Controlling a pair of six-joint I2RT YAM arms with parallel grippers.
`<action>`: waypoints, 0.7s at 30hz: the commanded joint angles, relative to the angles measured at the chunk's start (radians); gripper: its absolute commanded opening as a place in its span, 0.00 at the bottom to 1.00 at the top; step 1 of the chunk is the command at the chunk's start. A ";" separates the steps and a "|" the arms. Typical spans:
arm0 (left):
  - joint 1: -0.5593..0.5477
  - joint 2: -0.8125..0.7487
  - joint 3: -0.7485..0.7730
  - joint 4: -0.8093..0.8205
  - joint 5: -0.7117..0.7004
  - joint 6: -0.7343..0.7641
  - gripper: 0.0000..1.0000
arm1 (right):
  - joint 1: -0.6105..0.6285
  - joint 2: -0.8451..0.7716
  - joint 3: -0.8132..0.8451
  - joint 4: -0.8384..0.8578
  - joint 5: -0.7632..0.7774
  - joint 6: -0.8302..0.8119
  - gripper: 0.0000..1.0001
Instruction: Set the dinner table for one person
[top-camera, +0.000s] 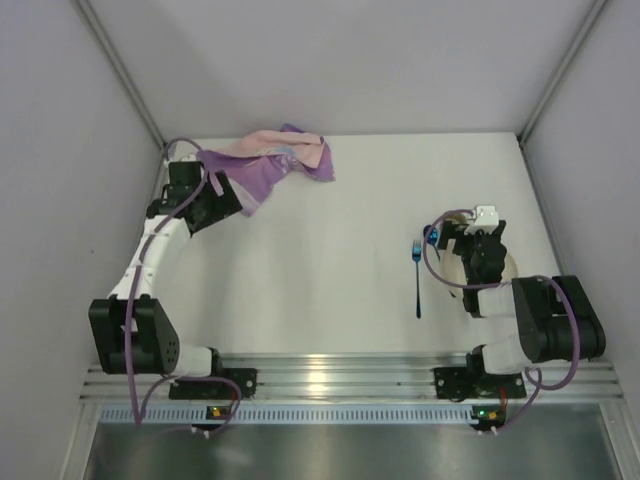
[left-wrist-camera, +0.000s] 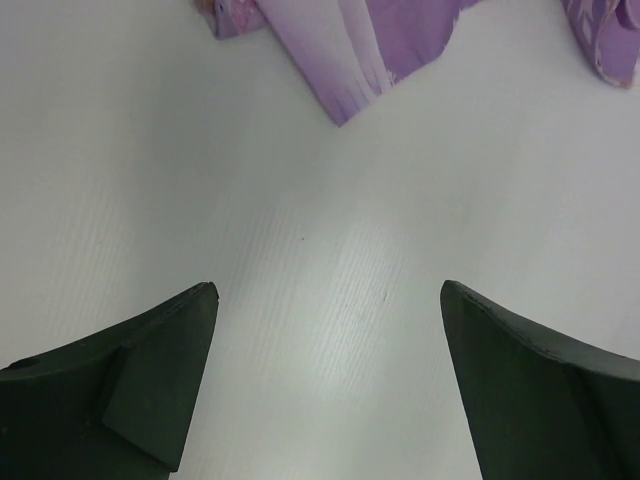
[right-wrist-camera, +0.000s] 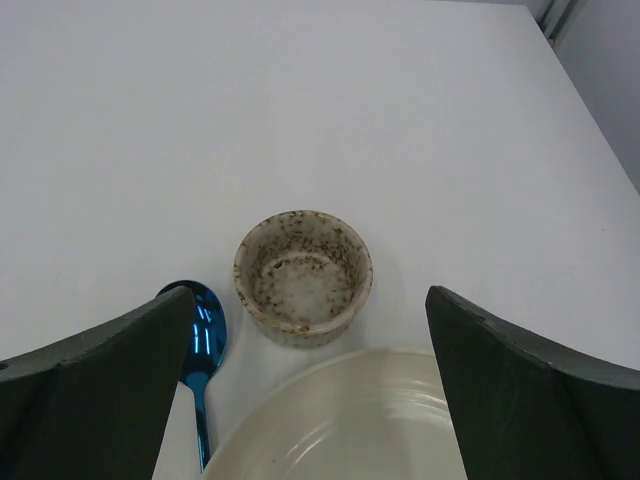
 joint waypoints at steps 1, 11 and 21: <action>0.027 0.050 0.096 -0.016 -0.045 -0.064 0.99 | -0.009 0.002 0.024 0.045 0.005 0.016 1.00; 0.060 0.465 0.525 -0.046 -0.154 -0.127 0.98 | 0.112 -0.210 0.527 -0.720 0.144 0.130 1.00; 0.119 0.835 0.835 -0.022 -0.113 -0.138 0.91 | 0.092 -0.103 0.937 -1.222 -0.302 0.627 1.00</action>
